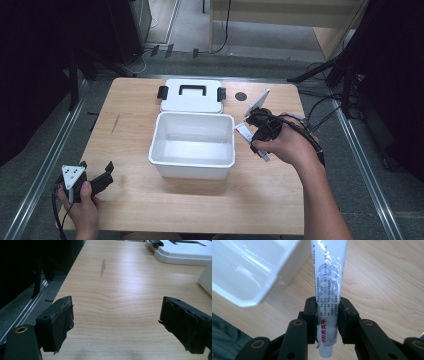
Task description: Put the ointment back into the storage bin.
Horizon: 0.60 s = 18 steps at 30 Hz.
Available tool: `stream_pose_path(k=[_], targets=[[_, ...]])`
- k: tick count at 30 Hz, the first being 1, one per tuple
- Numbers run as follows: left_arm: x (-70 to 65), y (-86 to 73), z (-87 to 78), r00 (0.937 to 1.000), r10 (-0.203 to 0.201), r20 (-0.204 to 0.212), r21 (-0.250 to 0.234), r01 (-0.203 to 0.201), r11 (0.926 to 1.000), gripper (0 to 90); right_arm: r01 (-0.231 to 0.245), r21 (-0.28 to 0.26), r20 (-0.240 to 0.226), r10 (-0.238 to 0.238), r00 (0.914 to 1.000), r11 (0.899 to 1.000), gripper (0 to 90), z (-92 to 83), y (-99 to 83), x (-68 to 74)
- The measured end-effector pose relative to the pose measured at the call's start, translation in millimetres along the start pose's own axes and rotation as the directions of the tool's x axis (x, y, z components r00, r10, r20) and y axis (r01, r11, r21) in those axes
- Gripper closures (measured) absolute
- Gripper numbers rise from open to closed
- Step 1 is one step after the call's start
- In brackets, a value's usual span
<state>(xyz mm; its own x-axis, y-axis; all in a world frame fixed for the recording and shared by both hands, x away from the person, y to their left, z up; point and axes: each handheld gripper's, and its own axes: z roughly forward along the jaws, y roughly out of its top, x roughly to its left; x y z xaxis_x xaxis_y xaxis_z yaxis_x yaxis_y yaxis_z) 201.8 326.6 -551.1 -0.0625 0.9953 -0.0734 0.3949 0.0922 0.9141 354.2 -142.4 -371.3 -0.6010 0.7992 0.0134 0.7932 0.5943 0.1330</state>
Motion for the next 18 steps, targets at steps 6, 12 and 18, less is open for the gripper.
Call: stream_pose_path(k=[6,12,18], targets=[[0.4,0.1,0.1,1.0000,-0.001,0.001,0.000,0.001,1.0000,12.4,0.032,-0.009,-0.013,-0.032,0.9994,0.999,72.3,-8.5,16.2,16.5],[0.7,0.2,0.0,1.0000,-0.001,0.003,0.002,0.001,1.0000,12.4,0.063,-0.017,-0.032,-0.064,0.9974,0.998,72.2,-8.2,30.6,30.9],[0.7,0.2,0.2,1.0000,-0.003,0.003,0.000,0.003,1.0000,12.4,0.082,-0.029,-0.056,-0.084,0.9949,0.996,72.2,-7.4,43.3,43.1]])
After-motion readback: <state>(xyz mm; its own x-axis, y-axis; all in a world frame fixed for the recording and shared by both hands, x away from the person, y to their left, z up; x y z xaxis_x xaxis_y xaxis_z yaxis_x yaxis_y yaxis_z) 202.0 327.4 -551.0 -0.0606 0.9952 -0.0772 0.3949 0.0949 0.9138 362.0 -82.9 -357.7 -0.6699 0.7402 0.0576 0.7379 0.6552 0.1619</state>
